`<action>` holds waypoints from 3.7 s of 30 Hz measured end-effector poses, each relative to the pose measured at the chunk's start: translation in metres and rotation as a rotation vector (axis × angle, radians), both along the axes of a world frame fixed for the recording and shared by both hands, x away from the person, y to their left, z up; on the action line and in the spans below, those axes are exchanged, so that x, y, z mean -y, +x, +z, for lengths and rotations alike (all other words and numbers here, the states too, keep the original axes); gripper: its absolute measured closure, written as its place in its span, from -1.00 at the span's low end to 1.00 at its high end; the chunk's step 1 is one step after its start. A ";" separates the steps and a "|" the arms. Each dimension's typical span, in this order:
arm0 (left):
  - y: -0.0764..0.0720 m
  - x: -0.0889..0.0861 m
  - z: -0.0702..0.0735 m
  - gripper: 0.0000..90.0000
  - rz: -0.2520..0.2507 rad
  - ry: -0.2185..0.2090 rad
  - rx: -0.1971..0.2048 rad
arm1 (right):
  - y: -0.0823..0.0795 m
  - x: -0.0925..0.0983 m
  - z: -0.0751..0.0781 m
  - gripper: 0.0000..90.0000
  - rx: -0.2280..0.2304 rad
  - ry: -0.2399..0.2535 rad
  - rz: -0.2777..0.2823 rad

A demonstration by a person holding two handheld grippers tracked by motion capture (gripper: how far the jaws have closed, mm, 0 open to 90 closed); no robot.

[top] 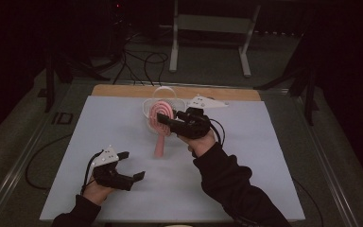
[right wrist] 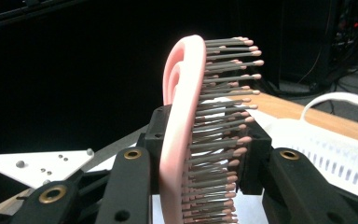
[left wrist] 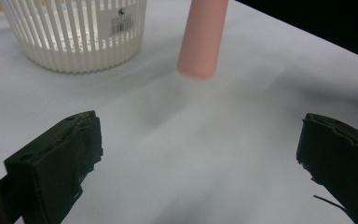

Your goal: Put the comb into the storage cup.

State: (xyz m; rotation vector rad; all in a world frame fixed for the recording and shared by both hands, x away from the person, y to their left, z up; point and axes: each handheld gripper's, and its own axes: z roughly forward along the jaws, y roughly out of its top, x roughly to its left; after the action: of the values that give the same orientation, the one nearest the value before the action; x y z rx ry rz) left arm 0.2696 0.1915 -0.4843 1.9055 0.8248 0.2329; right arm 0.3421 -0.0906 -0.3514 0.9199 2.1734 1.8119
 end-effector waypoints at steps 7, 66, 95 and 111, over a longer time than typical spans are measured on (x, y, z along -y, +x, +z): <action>-0.002 -0.007 0.001 -1.00 0.019 0.007 -0.004 | 0.003 0.005 0.014 0.43 0.055 -0.021 -0.019; -0.022 -0.033 -0.011 -1.00 0.076 0.071 0.062 | 0.064 0.000 0.048 0.43 0.338 -0.112 -0.090; -0.022 -0.034 -0.011 -1.00 0.068 0.071 0.066 | 0.096 -0.021 -0.029 0.43 0.391 -0.244 -0.109; -0.022 -0.035 -0.011 -1.00 0.065 0.068 0.067 | 0.104 -0.031 -0.053 0.43 0.421 -0.300 -0.113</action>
State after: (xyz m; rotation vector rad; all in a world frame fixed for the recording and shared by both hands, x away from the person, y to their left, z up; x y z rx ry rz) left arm 0.2476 0.2261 -0.4956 1.9255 0.8443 0.3668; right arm 0.4462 -0.0595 -0.4045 0.5261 2.0012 1.4185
